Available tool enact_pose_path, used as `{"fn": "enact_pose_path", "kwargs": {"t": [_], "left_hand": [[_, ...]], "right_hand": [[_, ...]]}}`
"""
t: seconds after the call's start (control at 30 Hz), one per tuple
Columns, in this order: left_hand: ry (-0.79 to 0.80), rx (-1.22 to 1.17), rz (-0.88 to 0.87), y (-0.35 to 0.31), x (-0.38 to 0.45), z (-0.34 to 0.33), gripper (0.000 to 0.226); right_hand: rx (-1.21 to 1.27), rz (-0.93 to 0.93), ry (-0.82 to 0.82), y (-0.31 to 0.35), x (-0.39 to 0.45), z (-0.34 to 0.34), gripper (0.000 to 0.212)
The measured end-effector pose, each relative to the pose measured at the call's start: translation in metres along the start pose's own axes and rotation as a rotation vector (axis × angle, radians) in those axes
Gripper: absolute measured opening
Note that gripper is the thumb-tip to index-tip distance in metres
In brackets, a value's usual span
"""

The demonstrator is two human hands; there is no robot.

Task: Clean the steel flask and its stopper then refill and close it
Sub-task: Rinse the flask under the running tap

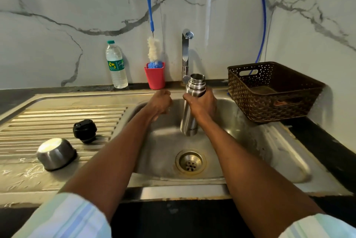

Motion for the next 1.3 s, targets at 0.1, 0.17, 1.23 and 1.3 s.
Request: {"fn": "enact_pose_path", "kwargs": {"t": [0.1,0.17,1.23,1.3], "left_hand": [[0.026,0.106,-0.024,0.018,-0.018,-0.005,0.045],[0.104,0.170,-0.096,0.025,-0.028,-0.016,0.041],[0.189,0.221,-0.077,0.042,-0.004,-0.026,0.121],[0.207,0.223,-0.092,0.035,-0.012,-0.029,0.113]], "right_hand": [[-0.099,-0.101,0.068,-0.010,-0.005,-0.004,0.054],[-0.073,-0.026,-0.003,-0.001,-0.006,0.001,0.052],[-0.105,0.156,-0.101,0.018,-0.019,0.000,0.056],[-0.147,0.118,-0.042,0.016,-0.019,-0.004,0.053]]}}
Point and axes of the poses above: each hand's wrist, its own x-axis towards the middle knuckle, its own z-axis out of the back of the hand, y = z × x, the point moved 5 cm from there along x, towards the middle knuckle, and after that the axes turned 12 degrees about y, right-handed, at the moved point
